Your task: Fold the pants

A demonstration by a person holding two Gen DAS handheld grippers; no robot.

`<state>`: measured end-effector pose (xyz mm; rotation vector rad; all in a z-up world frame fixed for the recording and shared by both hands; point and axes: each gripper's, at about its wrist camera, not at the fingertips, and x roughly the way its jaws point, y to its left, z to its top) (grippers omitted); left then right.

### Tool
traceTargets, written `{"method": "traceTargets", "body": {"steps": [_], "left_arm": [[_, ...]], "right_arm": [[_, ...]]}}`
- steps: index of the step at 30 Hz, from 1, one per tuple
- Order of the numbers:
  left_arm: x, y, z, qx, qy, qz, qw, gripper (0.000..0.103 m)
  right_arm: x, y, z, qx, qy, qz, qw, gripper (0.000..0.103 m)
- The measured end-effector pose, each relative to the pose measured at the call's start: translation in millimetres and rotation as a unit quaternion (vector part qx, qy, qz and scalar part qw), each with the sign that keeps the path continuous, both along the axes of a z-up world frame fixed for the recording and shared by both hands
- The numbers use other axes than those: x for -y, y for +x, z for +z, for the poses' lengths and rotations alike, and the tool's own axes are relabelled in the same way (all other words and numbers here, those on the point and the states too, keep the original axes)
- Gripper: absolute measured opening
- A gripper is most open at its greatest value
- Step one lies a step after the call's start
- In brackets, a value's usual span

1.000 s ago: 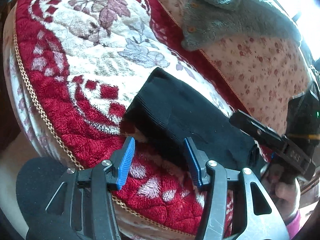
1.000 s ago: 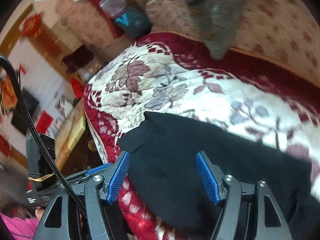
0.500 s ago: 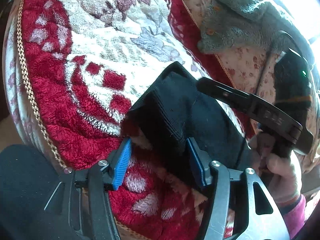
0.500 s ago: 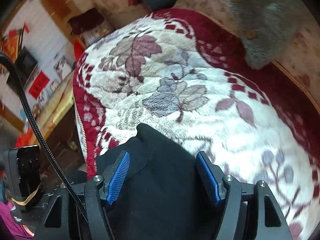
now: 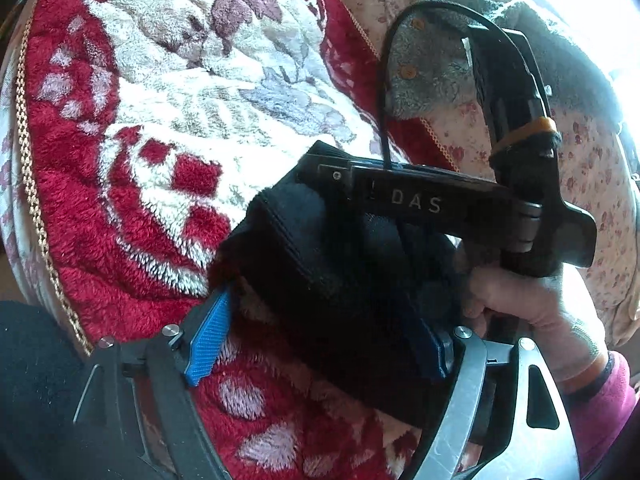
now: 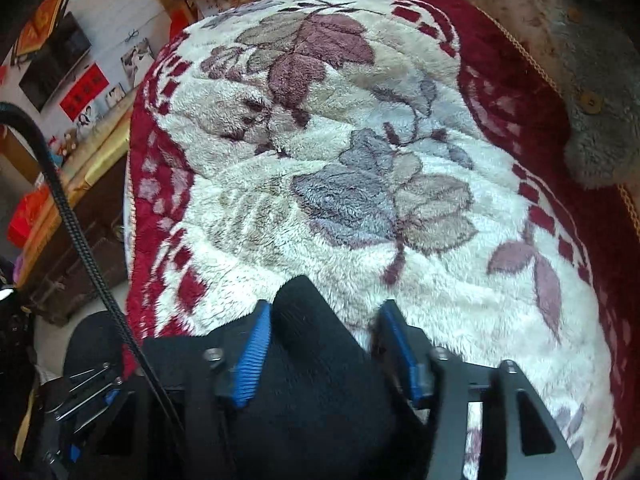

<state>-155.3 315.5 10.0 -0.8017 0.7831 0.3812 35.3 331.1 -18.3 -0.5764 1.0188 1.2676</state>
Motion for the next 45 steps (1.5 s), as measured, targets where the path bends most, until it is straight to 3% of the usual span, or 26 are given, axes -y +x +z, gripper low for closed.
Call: {"method": "traceTargets", "body": {"steps": [2,4,8,19,25,32,45], "left_arm": [[-3.2,-0.9,-1.3,0.001,0.008,0.004,1.0000,0.047],[-6.4,-0.9,-4.4,0.015,-0.010,-0.009,0.9998,0.029],[-2.0,-0.5,0.3,0.020,0.006,-0.021,0.9995,0.018],[15.8,-5.9,42.2,0.061,0.042,-0.043,0.9964,0.016],[42.1,-3.5,73.2,0.092,0.057,-0.083,0.9906,0.016],[88.9,4.8,99.3,0.118,0.066,-0.145,0.9801,0.016],[149.2,26.8,105.5,0.106,0.082,-0.216,0.9670,0.016]], "right_arm": [[1.2,1.3,1.4,-0.002,0.005,0.003,1.000,0.035],[5.4,2.9,3.1,-0.008,0.012,0.002,1.000,0.026],[14.6,-3.2,11.8,-0.007,0.040,-0.008,0.999,0.019],[57.1,-11.1,71.7,-0.019,0.118,-0.040,0.992,0.017],[96.6,-7.1,103.7,-0.029,0.159,-0.079,0.984,0.017],[163.3,-7.8,139.9,-0.011,0.197,-0.127,0.972,0.016],[260.4,-12.1,139.7,-0.019,0.229,-0.192,0.954,0.013]]}}
